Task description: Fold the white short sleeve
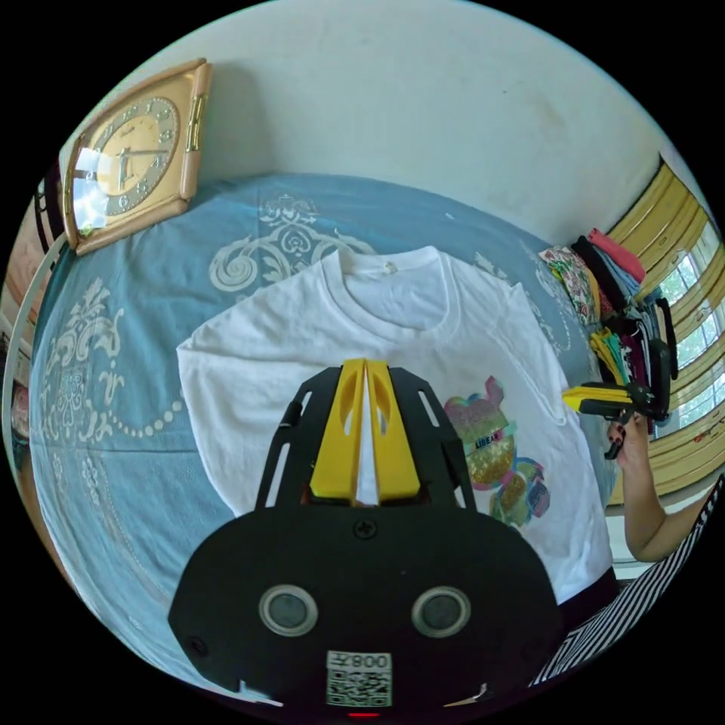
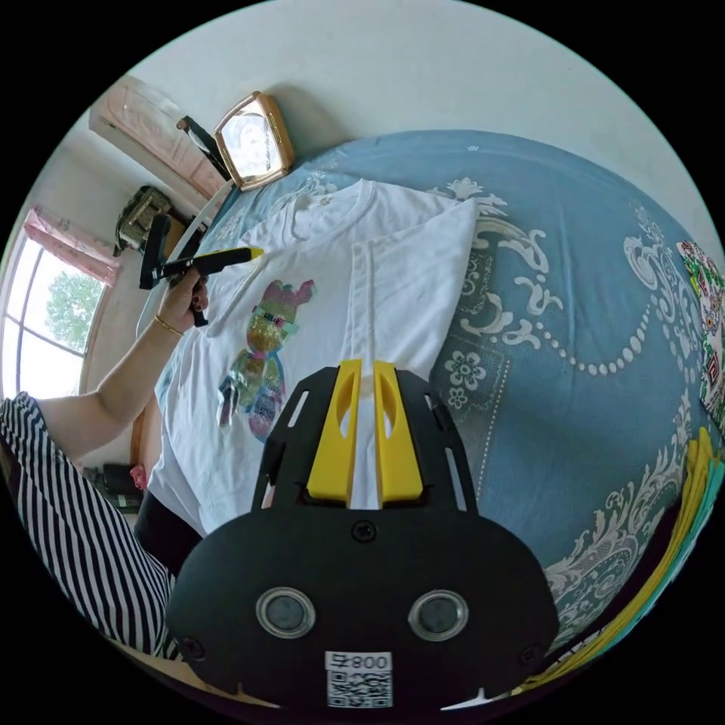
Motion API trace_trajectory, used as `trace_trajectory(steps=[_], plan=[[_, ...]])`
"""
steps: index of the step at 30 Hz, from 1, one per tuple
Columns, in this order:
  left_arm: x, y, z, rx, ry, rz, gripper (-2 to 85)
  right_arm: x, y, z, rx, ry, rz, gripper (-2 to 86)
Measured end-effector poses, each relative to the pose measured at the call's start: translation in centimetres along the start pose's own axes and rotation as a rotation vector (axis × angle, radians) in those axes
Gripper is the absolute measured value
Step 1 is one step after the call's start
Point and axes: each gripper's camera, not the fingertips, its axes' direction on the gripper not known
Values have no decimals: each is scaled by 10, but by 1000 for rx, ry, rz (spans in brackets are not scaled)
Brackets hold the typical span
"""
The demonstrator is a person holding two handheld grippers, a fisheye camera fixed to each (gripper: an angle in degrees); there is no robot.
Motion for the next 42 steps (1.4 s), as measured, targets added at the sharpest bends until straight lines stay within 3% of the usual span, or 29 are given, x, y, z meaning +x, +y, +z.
trace_trajectory(steps=[2,8,11,17,20,24,31,42], plan=[[-3,-1,11,-93,17,10,3,9,10,11,-54,8,15,23],[-9,20,-27,10,-36,7,3,27,47,2,13,-12,20,17],[-19,24,-10,-120,-18,3,3,44,67,13,13,-42,36,17],[-34,50,-59,-12,27,-15,10,64,101,-1,20,-67,50,22],[-46,92,-96,5,86,-37,27,76,130,-14,25,-104,77,27],[-80,183,-151,-37,317,-131,66,100,196,-33,-5,-207,157,32],[-142,365,-252,-109,369,-485,95,132,317,-60,-53,-276,339,46],[-171,550,-285,-151,675,-801,128,165,480,-36,-67,-584,557,85]])
